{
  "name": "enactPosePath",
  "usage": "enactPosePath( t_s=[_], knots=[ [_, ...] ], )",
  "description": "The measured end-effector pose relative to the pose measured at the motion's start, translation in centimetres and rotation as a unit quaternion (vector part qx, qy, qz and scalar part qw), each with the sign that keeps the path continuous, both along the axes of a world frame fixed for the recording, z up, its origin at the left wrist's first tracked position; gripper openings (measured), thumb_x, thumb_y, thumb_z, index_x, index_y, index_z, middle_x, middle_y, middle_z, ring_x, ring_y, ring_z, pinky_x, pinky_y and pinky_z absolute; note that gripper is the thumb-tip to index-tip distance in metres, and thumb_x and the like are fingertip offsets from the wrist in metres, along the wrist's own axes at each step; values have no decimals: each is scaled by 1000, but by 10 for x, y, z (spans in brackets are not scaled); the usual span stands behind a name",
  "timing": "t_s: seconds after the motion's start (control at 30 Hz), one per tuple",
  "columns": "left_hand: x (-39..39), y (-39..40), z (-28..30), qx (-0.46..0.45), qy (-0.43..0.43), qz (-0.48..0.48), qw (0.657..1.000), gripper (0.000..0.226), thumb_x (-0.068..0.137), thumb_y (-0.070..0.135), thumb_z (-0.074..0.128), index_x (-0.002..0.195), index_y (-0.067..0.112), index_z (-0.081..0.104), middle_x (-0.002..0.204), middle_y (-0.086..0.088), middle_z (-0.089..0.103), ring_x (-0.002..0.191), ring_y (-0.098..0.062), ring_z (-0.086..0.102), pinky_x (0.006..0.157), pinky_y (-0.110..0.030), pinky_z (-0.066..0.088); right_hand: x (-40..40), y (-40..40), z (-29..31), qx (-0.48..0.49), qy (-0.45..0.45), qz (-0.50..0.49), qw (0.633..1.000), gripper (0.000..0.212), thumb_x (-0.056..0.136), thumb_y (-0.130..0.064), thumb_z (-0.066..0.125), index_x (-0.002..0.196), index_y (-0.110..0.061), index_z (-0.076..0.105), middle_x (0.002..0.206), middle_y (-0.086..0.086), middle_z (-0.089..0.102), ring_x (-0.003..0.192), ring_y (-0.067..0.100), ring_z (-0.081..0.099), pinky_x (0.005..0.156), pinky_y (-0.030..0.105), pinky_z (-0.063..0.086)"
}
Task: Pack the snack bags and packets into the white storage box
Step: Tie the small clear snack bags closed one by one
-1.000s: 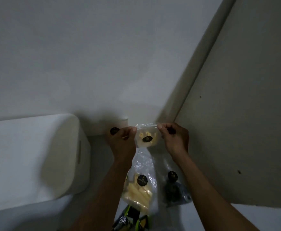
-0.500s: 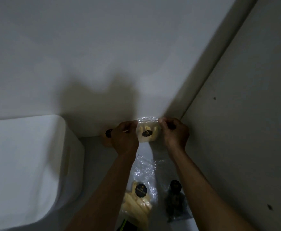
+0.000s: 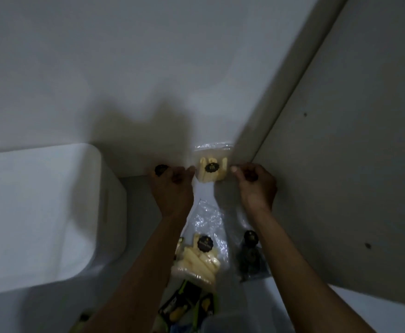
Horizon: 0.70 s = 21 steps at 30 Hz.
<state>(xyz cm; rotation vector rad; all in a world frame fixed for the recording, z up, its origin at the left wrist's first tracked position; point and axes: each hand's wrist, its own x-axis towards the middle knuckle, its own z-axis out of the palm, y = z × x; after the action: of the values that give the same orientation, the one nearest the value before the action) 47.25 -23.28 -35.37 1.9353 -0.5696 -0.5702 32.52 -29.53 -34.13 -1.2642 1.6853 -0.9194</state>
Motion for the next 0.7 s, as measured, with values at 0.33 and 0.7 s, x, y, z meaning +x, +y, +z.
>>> enactPosePath(
  t_s=[0.33,0.7],
  knots=[
    [-29,79,-39,263,-54,-254,929,55,91,43,58,135,10,53,136,-13,57,123,-28,54,100,-30,39,-38,114,-44,9,160,89,983,42,79,-7,75,120,-13,64,119,12,60,102,32,62,92,41,52],
    [-41,88,-38,170,80,-122,975,22,87,26,63,70,13,68,62,-3,65,68,-25,65,62,-26,47,-37,111,-56,87,25,37,995,51,85,-13,72,131,-19,50,112,-2,57,97,18,61,84,33,51]
  ],
)
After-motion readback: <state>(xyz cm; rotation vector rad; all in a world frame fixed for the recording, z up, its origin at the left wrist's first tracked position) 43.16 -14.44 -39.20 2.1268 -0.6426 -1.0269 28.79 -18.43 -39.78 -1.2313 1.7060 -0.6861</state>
